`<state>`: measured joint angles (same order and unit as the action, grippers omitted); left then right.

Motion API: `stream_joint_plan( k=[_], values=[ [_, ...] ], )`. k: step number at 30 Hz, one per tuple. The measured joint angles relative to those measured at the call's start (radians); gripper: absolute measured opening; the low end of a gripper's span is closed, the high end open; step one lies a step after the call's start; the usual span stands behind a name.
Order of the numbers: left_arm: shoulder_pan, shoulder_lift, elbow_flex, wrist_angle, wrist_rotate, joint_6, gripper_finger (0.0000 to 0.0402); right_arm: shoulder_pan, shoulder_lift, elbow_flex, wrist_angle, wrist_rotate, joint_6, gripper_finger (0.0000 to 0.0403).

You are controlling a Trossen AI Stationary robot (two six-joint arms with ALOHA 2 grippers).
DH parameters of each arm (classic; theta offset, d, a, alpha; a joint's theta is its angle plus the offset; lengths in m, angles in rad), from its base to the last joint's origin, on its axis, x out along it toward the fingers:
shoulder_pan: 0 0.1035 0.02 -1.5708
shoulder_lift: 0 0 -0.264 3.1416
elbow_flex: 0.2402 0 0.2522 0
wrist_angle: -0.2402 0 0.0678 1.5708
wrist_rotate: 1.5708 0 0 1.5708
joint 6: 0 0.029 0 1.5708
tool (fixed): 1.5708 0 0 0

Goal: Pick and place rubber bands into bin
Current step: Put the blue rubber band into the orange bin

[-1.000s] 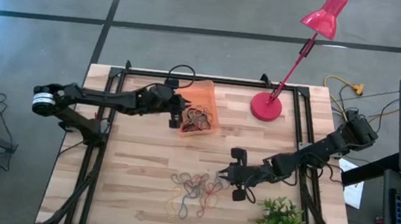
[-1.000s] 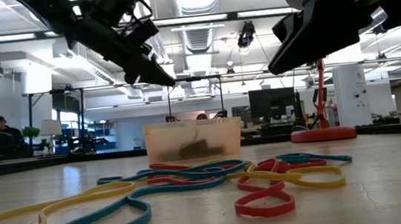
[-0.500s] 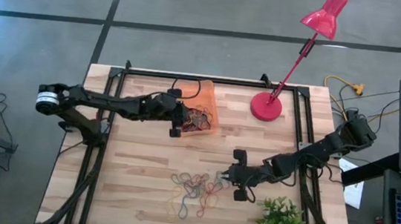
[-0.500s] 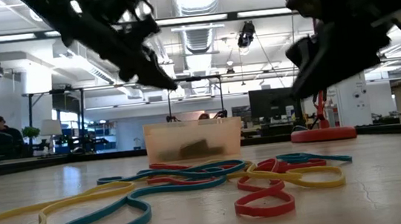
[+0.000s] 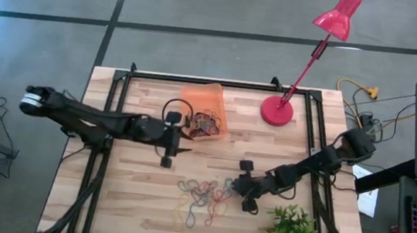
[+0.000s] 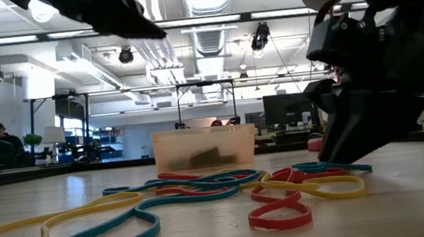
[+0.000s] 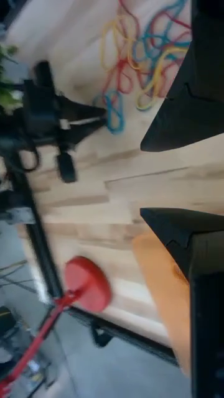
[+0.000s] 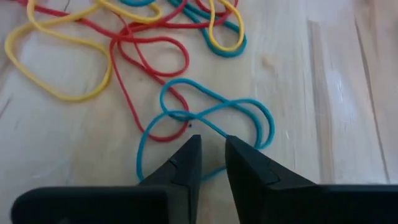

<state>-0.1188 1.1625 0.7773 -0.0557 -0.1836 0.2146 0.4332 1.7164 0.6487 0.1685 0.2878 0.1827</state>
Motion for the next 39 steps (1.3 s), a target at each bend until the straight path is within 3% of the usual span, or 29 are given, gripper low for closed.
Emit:
stream_joint_plan(
  k=[12,23,32,39],
  values=[
    [-0.034,0.001,-0.021,0.023,-0.039,-0.026,0.0142,0.0,-0.002,0.0,-0.001,0.034,-0.09,0.0138],
    [-0.034,0.0,-0.072,0.045,-0.055,-0.082,0.0142,-0.012,0.048,0.038,0.01,0.029,-0.135,0.0145],
    [-0.036,0.0,-0.073,0.055,-0.054,-0.082,0.0142,-0.021,0.125,0.085,0.006,0.026,-0.129,0.0113],
    [-0.04,0.0,-0.073,0.054,-0.053,-0.081,0.0142,-0.02,0.1,0.081,-0.01,0.008,-0.146,0.0018]
  ],
)
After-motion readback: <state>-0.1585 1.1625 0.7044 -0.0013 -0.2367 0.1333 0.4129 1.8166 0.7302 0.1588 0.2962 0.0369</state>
